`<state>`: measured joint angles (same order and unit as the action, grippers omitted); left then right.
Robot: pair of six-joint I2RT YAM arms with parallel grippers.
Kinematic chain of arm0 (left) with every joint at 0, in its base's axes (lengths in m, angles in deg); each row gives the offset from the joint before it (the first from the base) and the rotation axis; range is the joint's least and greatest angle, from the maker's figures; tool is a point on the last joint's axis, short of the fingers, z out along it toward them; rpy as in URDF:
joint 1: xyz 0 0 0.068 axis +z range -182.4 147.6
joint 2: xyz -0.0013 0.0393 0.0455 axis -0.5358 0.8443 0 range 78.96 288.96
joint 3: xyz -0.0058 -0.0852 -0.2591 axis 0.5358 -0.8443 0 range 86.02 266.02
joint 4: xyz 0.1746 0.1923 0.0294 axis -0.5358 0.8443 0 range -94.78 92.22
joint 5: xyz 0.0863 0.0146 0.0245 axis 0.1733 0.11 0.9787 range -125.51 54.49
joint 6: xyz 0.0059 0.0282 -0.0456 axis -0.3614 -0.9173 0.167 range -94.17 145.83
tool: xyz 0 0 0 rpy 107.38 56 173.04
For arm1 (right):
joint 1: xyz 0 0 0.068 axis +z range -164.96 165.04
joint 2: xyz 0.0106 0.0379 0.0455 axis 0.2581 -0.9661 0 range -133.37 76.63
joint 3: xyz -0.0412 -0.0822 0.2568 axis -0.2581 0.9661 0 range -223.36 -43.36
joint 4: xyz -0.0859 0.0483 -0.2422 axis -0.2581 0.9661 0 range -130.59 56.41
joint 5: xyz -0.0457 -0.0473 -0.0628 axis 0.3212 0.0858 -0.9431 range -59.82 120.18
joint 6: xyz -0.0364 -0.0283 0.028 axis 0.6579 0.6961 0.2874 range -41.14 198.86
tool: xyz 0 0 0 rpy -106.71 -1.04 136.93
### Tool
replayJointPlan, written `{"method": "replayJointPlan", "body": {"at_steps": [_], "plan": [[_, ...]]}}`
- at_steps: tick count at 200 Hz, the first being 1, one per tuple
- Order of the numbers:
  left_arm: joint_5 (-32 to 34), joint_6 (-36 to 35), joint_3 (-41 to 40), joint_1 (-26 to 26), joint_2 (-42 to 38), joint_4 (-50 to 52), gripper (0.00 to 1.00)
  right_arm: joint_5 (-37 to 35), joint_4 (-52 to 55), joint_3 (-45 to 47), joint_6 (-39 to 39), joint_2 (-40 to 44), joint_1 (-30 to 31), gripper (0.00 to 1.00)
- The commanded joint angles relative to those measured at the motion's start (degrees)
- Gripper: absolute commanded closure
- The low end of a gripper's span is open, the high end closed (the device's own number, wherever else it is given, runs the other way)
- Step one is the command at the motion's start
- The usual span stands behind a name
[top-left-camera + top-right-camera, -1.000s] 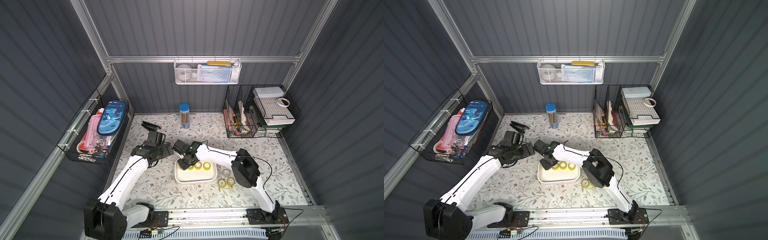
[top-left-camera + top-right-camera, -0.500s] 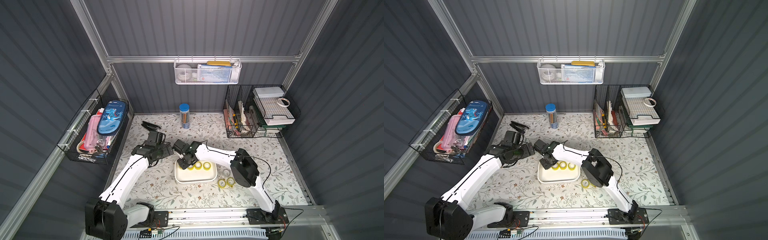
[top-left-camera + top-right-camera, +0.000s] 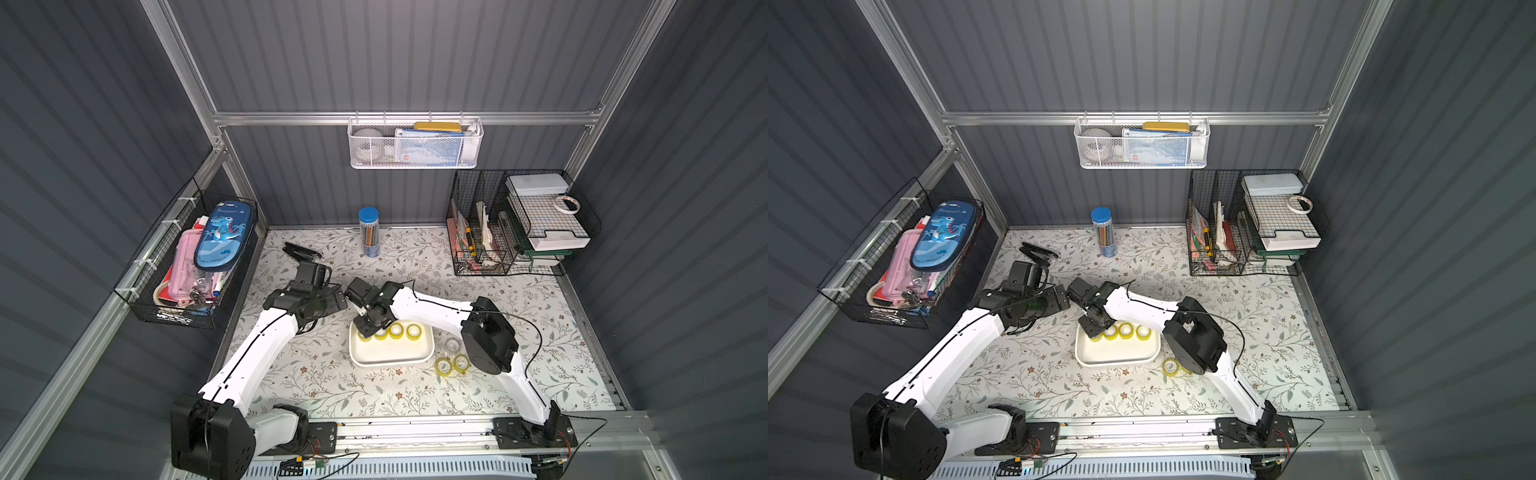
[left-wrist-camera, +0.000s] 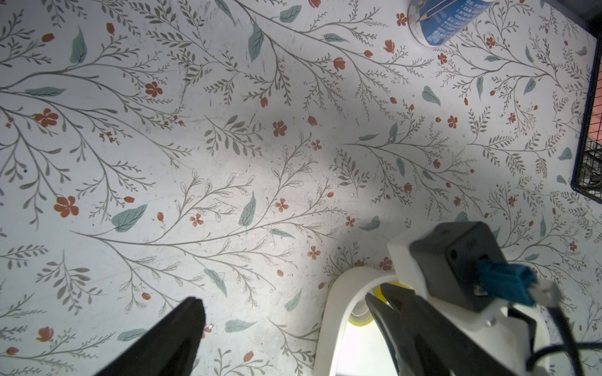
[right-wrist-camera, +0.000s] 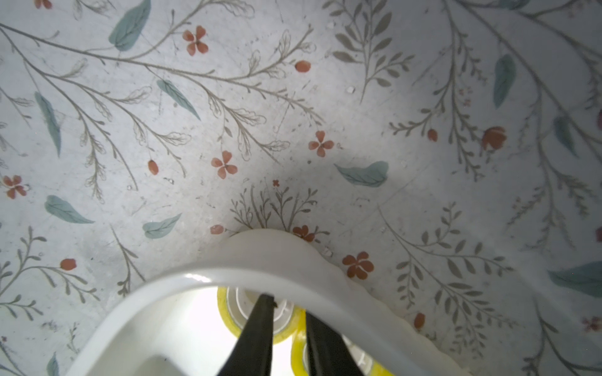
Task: Put the transparent tape into the storage box
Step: Place the tape in the storage box, then pick up the tape at the center of the board.
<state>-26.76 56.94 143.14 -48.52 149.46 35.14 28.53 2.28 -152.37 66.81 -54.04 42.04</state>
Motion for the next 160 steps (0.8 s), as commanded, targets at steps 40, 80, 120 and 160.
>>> {"method": "replayJointPlan", "body": {"at_steps": [40,80,120,160], "plan": [[-1.42,-2.99,2.67,-0.40,-2.62,-0.45,0.01,-2.73,2.49,-3.72,0.71,0.95,0.34,0.77],[-1.64,-9.51,5.16,-0.48,-5.91,-1.69,0.01,-3.27,6.22,-0.35,-2.51,7.26,-4.42,0.77],[-6.99,-13.81,8.74,-3.69,-5.14,-2.78,0.01,-1.43,7.31,10.86,-7.98,19.78,-13.82,0.78],[-7.24,-20.00,17.25,-16.90,6.27,-3.60,0.01,1.54,6.52,26.67,-13.25,32.78,-24.68,0.78]]}}
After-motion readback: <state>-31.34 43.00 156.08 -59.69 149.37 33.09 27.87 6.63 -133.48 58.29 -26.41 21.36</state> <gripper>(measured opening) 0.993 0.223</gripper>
